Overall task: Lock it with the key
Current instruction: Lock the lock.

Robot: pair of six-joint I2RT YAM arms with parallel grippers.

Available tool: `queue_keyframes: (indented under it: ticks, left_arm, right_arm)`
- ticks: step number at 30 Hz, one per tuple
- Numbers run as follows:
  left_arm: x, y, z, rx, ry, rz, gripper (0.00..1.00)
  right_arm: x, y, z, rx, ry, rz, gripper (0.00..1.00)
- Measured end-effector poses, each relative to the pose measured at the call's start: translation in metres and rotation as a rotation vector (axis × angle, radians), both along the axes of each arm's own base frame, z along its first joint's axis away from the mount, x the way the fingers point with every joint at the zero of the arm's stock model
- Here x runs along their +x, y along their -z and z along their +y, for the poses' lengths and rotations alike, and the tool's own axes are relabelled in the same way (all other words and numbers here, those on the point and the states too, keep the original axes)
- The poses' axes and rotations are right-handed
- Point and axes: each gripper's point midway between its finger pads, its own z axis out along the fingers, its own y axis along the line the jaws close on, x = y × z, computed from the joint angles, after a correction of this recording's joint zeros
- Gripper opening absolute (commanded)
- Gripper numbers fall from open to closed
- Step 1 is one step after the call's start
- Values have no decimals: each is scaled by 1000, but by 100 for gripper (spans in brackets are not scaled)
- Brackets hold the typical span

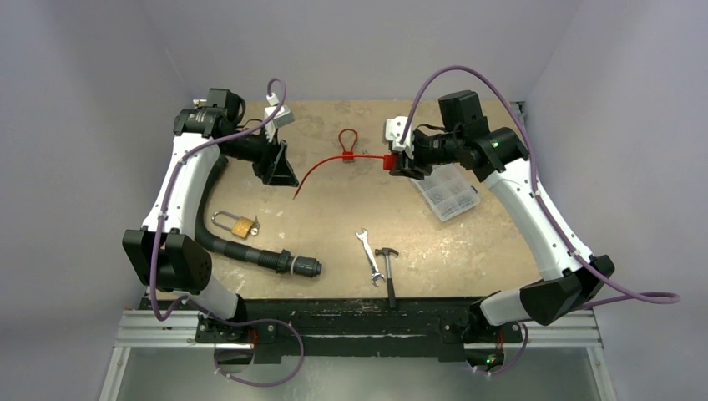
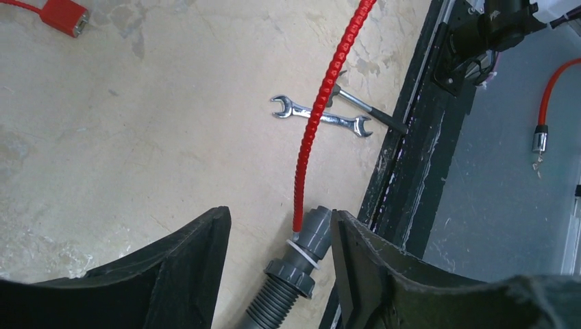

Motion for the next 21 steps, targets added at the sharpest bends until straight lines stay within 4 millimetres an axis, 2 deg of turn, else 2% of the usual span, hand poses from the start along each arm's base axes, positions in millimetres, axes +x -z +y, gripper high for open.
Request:
queue_keyframes:
  ticks: [6,11,19,21]
  left_arm:
    - [4,3,-4,-8,-2,-10,52]
    - [-2,11,-8,-9,2,15,51]
    - [-2,8,-9,-16,-6,-5,31]
    - [0,7,-10,-23,-9,-15,30]
  right_arm:
    - [0,-1,0,3,-2,-2,0]
    - [1,-8,1,11,-2,-19,0]
    - [0,-10,2,16,-7,-21,0]
    - [0,-11,2,17,-8,-21,0]
